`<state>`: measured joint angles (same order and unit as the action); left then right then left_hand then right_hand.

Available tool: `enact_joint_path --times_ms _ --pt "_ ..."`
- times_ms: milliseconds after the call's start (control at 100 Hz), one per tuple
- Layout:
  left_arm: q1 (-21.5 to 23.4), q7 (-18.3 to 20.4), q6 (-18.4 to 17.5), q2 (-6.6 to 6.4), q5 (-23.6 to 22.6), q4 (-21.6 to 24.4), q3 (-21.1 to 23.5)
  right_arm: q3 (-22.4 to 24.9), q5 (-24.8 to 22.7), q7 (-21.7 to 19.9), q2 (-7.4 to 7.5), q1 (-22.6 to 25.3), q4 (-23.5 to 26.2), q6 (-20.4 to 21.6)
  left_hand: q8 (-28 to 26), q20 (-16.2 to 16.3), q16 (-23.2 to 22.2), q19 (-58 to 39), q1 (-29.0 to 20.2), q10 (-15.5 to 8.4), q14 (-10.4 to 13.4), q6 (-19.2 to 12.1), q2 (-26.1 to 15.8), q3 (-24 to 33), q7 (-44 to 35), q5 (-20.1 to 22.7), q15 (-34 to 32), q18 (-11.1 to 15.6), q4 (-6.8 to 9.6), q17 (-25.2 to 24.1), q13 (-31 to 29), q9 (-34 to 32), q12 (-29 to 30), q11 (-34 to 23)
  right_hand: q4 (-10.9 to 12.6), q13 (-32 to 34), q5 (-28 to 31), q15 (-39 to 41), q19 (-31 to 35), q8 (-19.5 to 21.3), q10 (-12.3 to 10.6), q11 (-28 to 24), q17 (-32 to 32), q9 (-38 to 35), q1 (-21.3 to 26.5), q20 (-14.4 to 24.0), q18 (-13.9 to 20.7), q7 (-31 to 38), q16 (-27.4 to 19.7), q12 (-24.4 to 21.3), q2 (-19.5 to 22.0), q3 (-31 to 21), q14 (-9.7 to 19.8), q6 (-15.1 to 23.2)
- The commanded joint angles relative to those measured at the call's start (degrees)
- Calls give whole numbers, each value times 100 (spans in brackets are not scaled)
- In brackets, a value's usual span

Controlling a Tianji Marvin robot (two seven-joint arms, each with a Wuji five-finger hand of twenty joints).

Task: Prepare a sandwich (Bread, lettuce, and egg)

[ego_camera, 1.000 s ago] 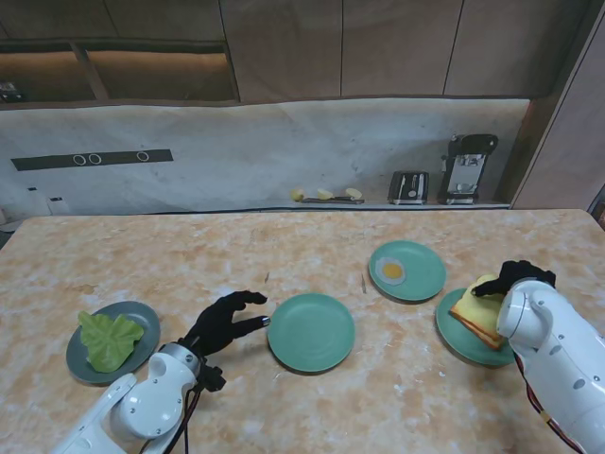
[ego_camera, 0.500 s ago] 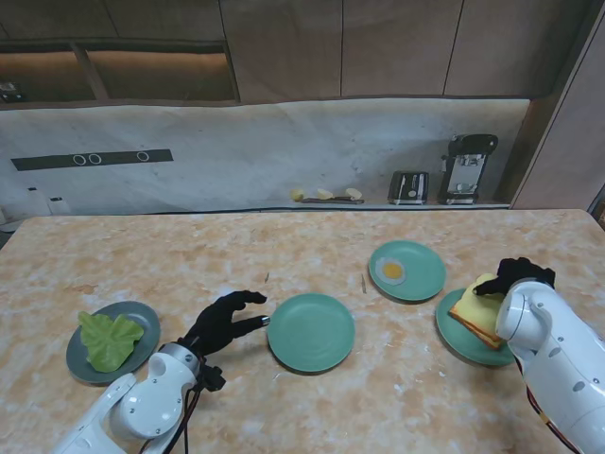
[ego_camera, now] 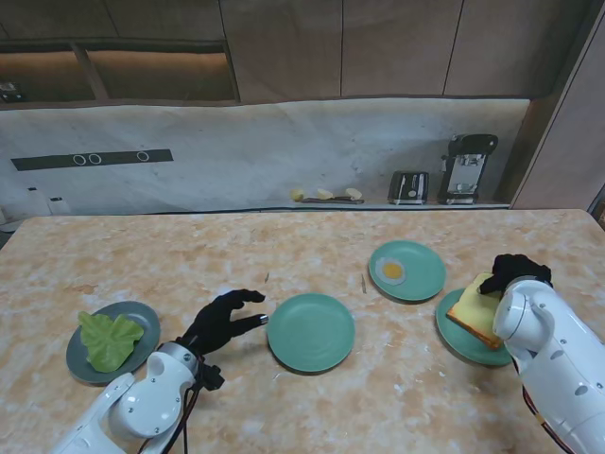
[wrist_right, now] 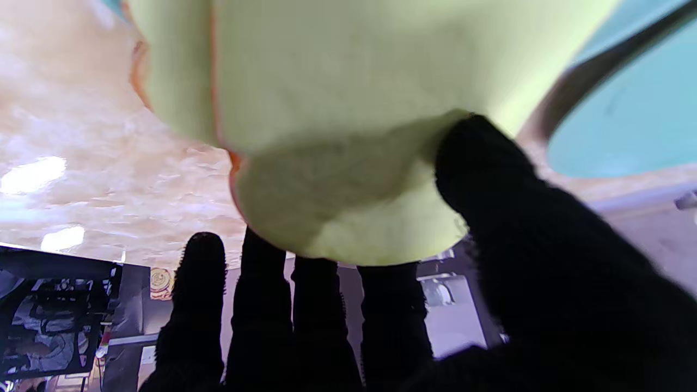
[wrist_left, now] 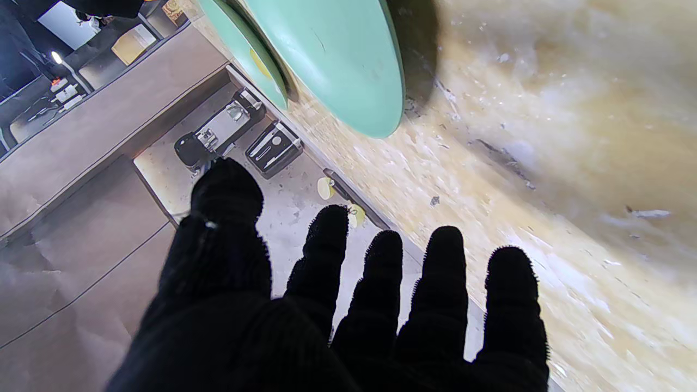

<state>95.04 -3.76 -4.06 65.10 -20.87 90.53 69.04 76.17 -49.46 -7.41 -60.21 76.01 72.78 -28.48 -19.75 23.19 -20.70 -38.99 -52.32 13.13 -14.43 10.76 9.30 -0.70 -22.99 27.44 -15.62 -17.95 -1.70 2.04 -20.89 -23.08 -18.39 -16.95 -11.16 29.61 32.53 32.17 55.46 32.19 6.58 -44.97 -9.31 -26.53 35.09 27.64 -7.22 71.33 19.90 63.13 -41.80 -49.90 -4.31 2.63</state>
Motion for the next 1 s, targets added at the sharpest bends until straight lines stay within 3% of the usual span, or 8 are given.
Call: enact_joint_path --times_ms 0,150,340,490,660,820,920,990 --pt "28 69 -22 12 12 3 8 33 32 -27 -64 111 178 80 -87 146 -53 -53 -67 -106 28 -93 -106 -40 -91 106 -46 -2 13 -77 92 52 -43 4 -140 212 90 83 203 -143 -82 -138 -165 -240 322 99 -89 440 133 -4038 -317 -537 -8 318" --pt "36 61 -44 13 19 3 16 233 74 29 -82 308 461 394 -87 145 -53 -48 -67 -112 21 -93 -110 -40 -87 100 -44 -3 13 -78 95 52 -43 5 -36 1206 377 267 730 -115 -6 -272 -1183 -1090 533 106 -105 631 153 -3984 -431 -1033 -201 350" --pt "73 47 -81 11 -1 28 46 441 296 32 -109 525 828 739 -87 148 -53 -49 -70 -109 18 -94 -108 -39 -85 100 -44 -3 14 -76 98 52 -45 2 44 1695 410 338 1012 -125 38 -279 -1644 -1471 539 -19 -223 617 165 -3976 -607 -1442 -282 328" --pt "111 39 -89 10 -9 61 73 532 378 -111 -104 664 1138 767 -90 154 -104 -67 -73 -88 9 -77 -114 -38 -93 126 -136 7 13 -53 -12 -10 -54 -20 176 2439 304 718 1452 -177 105 -304 -2442 -1763 636 -44 -400 522 308 -4048 -653 -1654 -294 267" --pt "154 3 -135 10 -49 114 111 598 698 -25 -157 752 1329 740 -87 151 -103 -71 -73 -96 24 -79 -122 -39 -86 112 -112 7 14 -69 63 24 -60 -19 362 3153 573 1078 1855 -234 268 -572 -3525 -2261 1143 -350 -521 542 257 -4028 -778 -1904 -505 103" --pt "203 -19 -175 8 -85 172 155 710 999 136 -217 864 1527 786 -89 149 -95 -74 -79 -110 17 -83 -123 -37 -90 115 -94 0 16 -74 82 51 -61 -10 450 3702 1339 1990 2443 -153 434 -979 -4393 -2807 1511 -728 -574 395 286 -3740 -1337 -2983 -668 -42" --pt "216 -35 -190 10 -92 181 165 762 1160 175 -240 882 1609 820 -89 148 -93 -74 -76 -107 31 -83 -125 -38 -88 110 -89 1 16 -77 84 48 -65 -18 618 3857 1720 2597 2957 10 474 -1232 -4776 -3047 1689 -1028 -744 382 581 -3300 -1791 -3521 -775 -107" --pt "221 -46 -204 11 -100 177 166 777 1283 160 -252 882 1679 785 -89 149 -91 -76 -72 -105 22 -80 -127 -40 -89 110 -85 3 15 -74 91 53 -63 -15 697 3899 1831 2944 3239 144 497 -1353 -4949 -3122 1793 -979 -758 370 816 -3003 -2006 -3786 -807 -179"
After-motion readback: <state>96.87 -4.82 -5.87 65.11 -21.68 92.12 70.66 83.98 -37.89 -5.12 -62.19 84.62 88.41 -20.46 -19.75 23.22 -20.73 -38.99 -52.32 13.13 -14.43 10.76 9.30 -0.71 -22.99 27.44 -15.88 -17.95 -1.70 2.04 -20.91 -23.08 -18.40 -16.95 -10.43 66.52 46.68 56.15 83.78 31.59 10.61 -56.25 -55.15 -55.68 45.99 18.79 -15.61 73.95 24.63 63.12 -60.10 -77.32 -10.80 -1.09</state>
